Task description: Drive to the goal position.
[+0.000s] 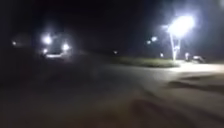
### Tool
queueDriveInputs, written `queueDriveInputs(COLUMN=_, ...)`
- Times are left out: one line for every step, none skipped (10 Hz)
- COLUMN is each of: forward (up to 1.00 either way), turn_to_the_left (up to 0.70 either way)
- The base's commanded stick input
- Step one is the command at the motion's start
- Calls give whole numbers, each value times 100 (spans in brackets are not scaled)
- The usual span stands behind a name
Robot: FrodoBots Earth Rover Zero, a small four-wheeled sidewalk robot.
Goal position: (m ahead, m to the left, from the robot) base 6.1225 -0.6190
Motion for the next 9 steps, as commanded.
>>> queueDriveInputs(forward=70, turn_to_the_left=0)
queueDriveInputs(forward=70, turn_to_the_left=0)
queueDriveInputs(forward=70, turn_to_the_left=0)
queueDriveInputs(forward=70, turn_to_the_left=0)
queueDriveInputs(forward=70, turn_to_the_left=0)
queueDriveInputs(forward=70, turn_to_the_left=0)
queueDriveInputs(forward=70, turn_to_the_left=0)
queueDriveInputs(forward=70, turn_to_the_left=0)
queueDriveInputs(forward=70, turn_to_the_left=0)
